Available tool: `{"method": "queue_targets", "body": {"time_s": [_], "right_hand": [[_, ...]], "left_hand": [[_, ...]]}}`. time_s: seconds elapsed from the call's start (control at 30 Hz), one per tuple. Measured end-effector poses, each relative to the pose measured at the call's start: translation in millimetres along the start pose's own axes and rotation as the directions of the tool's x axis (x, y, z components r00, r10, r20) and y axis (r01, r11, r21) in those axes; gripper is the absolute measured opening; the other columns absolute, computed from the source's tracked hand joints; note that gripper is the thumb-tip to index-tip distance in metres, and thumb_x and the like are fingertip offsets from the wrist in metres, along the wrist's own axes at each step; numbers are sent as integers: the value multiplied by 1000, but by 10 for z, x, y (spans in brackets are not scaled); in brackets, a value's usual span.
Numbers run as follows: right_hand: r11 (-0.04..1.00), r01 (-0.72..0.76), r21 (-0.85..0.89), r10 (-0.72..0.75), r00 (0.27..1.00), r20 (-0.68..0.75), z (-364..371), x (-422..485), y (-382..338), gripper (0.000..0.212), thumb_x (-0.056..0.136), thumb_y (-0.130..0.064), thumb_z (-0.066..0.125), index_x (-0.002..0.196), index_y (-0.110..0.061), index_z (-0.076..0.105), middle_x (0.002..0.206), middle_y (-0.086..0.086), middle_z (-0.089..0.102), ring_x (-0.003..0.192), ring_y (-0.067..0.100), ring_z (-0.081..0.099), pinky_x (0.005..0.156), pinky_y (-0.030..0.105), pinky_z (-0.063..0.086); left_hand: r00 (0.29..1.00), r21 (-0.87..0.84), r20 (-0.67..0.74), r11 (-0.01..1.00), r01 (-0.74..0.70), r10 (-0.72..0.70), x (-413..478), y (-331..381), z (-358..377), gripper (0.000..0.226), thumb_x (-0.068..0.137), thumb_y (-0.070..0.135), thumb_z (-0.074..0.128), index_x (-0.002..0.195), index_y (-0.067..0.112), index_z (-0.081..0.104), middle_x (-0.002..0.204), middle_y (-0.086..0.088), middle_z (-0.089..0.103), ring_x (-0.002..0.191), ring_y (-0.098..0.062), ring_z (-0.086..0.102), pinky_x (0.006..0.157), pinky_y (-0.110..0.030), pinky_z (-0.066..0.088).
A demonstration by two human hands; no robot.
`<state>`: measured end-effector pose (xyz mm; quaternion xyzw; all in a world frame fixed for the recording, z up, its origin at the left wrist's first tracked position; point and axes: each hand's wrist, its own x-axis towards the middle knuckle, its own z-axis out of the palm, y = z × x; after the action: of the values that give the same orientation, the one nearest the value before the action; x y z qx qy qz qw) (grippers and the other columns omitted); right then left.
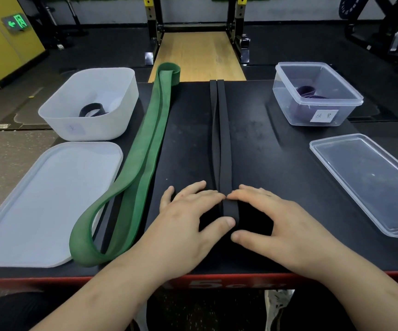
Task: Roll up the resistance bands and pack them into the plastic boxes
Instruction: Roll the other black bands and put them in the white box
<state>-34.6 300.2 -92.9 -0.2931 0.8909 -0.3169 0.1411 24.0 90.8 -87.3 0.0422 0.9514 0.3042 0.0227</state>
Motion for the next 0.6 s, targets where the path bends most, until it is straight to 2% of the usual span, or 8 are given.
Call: {"method": "queue_targets", "body": {"time_s": [0.1,0.17,0.23,0.3,0.37,0.43,0.6], "right_hand": [[1000,-21,-11,21,999,24,2,31,-34,64,82,-60,73,126,-82,32,160,-35,26,151,-11,10,122,21,17],[1000,-25,-17,25,999,24,-7,53,-47,61,84,-58,73,121,-84,32,161,-34,26,153,-7,10,125,27,17],[999,-30,-11,31,999,21,-16,68,-49,58,85,-59,71,120,-85,32,161,-33,26,153,-6,9,127,31,18],[999,-29,-18,30,999,17,-22,79,-28,57,86,-60,68,128,-80,35,161,-32,26,154,-5,8,127,33,18],[999,-31,-23,31,1000,-1,-24,83,-1,59,87,-59,68,139,-69,40,161,-31,28,153,-5,12,127,33,20],[999,-29,-24,28,999,-29,-19,85,10,61,87,-59,68,143,-61,43,159,-30,32,151,-7,15,125,29,21],[999,-15,-42,13,999,-47,6,54,-7,62,86,-63,64,144,-56,45,156,-31,31,149,-10,14,119,14,11]], "left_hand": [[1000,-12,0,1000,1,-1,14,-13,-3,55,97,60,45,149,42,43,129,42,31,138,29,-4,127,-35,-7],[1000,-15,-4,1000,0,0,13,-19,5,55,98,58,45,150,41,42,126,43,26,126,38,-9,126,-32,-9],[1000,-7,9,1000,-1,1,-4,-20,9,57,98,59,45,152,42,37,135,40,23,119,41,-16,126,-32,-10],[1000,-11,15,1000,-21,22,-21,-40,11,63,96,60,51,154,45,30,152,34,26,132,35,-11,127,-36,-9],[999,-18,26,999,-38,39,-27,-68,20,70,92,57,62,151,50,26,158,28,29,142,25,-2,127,-40,-6],[999,13,11,999,-41,41,-20,-79,46,72,89,52,69,149,52,28,159,26,28,144,22,-2,127,-40,-6],[994,36,-86,997,-64,67,-34,-34,96,59,94,39,66,147,45,40,149,27,41,144,20,6,127,-38,-4]]}}
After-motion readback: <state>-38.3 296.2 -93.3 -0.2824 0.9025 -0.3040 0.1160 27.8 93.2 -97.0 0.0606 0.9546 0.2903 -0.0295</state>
